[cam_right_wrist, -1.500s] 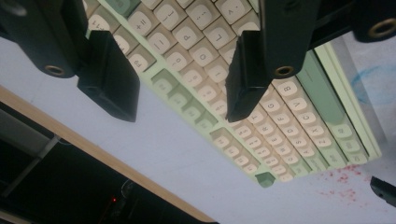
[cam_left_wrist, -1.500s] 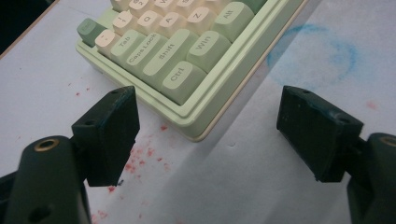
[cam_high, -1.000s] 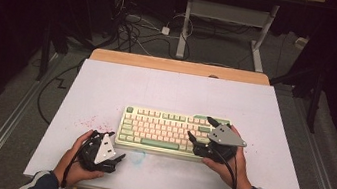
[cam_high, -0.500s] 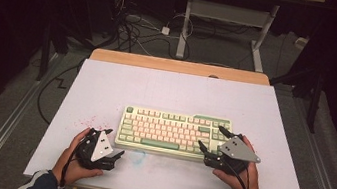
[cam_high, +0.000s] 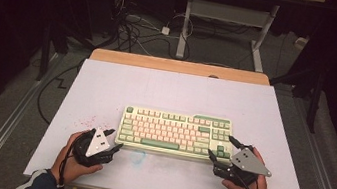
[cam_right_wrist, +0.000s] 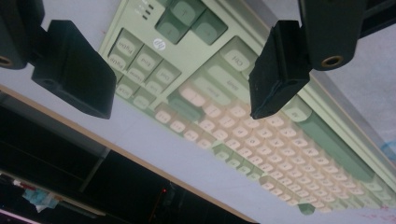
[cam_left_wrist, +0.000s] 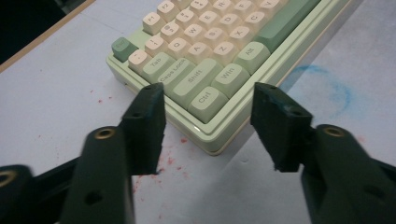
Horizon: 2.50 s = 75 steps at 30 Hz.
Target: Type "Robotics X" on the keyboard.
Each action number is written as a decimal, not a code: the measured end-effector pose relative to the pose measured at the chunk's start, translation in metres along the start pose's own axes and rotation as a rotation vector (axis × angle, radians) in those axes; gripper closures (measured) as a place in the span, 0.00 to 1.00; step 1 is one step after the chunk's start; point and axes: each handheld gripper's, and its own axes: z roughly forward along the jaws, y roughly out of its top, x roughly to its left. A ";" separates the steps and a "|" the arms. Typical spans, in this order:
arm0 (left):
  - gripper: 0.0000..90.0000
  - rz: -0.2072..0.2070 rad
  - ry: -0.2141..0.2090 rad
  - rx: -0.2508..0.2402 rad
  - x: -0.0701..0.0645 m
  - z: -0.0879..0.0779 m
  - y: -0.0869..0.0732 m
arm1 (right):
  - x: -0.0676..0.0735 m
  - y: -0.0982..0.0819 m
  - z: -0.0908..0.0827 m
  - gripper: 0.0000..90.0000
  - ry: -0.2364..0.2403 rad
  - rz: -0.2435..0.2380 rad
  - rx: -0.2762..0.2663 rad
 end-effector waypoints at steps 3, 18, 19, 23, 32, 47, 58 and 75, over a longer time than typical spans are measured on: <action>0.74 -0.013 -0.021 0.012 0.001 -0.002 0.004 | 0.005 -0.005 -0.001 0.27 0.003 -0.008 0.012; 0.97 -0.023 -0.035 0.071 -0.011 0.020 0.027 | 0.012 -0.008 -0.005 0.27 0.016 -0.036 0.014; 0.97 -0.019 -0.037 0.080 -0.012 0.022 0.028 | 0.011 -0.008 -0.005 0.27 0.014 -0.037 0.013; 0.97 -0.008 -0.043 0.102 -0.017 0.033 0.031 | 0.011 -0.007 -0.005 0.27 0.012 -0.036 0.012; 0.96 -0.001 -0.069 0.140 -0.029 0.059 0.035 | 0.013 -0.008 -0.003 0.27 0.017 -0.046 0.019; 0.95 0.023 -0.091 0.193 -0.040 0.088 0.030 | 0.015 -0.009 -0.002 0.27 0.032 -0.053 0.033; 0.95 0.029 -0.085 0.203 -0.039 0.094 0.026 | 0.015 -0.009 -0.001 0.27 0.038 -0.059 0.034; 0.95 0.048 -0.081 0.192 -0.040 0.094 0.022 | 0.016 -0.010 0.001 0.26 0.047 -0.065 0.053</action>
